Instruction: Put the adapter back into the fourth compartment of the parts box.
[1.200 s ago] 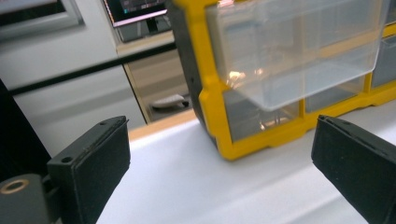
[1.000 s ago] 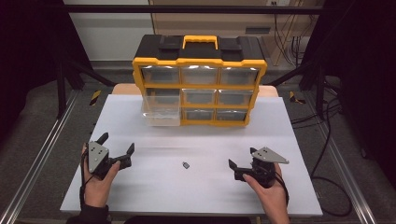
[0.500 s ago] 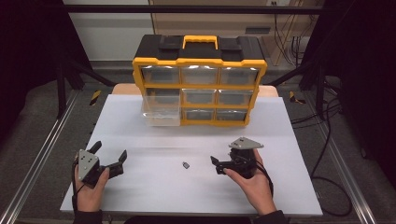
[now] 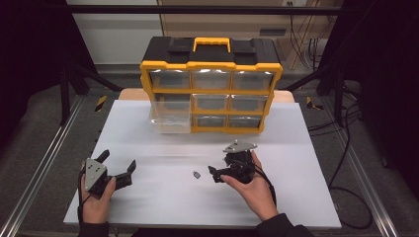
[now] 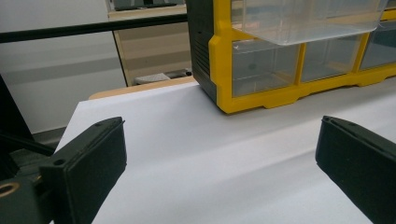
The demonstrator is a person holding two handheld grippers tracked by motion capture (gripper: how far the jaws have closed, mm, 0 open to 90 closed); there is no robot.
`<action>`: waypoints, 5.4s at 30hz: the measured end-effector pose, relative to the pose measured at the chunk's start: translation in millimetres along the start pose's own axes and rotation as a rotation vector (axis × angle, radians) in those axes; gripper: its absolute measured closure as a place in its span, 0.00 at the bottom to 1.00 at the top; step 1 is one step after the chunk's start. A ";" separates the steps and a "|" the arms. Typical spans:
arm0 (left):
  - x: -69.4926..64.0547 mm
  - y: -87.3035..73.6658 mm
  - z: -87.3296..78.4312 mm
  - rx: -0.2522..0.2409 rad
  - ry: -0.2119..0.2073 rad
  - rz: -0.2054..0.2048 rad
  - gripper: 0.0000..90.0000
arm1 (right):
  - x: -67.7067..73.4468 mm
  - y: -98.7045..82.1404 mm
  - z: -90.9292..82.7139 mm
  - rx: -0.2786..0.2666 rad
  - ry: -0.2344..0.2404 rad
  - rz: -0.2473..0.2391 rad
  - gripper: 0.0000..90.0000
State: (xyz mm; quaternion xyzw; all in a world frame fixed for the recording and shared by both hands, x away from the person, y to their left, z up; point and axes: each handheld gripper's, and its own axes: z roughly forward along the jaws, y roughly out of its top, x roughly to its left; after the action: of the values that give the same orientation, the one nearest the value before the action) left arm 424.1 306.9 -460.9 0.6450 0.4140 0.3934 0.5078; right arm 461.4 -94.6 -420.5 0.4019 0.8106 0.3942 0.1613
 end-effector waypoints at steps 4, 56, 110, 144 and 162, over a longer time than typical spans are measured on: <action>0.6 -0.4 0.4 0.002 0.001 -0.005 0.02 | 3.8 1.3 6.0 0.024 0.014 -0.003 0.09; 5.4 -0.9 0.2 0.010 -0.001 -0.009 0.01 | 31.8 4.9 53.9 0.168 0.092 0.005 0.28; 5.0 -2.3 1.8 0.012 -0.020 -0.019 0.01 | 47.1 -2.8 78.0 0.160 0.079 -0.128 0.85; 5.3 -5.2 1.5 0.006 -0.018 -0.033 0.01 | 13.0 45.7 19.9 -0.105 0.071 -0.066 0.85; 4.4 -5.1 1.7 0.004 -0.020 -0.031 0.01 | 0.5 76.9 -6.4 -0.164 0.052 -0.069 0.85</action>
State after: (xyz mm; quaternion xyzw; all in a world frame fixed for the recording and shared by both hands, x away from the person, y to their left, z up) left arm 426.5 311.2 -465.9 0.6434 0.4196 0.3779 0.5169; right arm 497.7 -69.4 -357.2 0.3485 0.7929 0.4640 0.1861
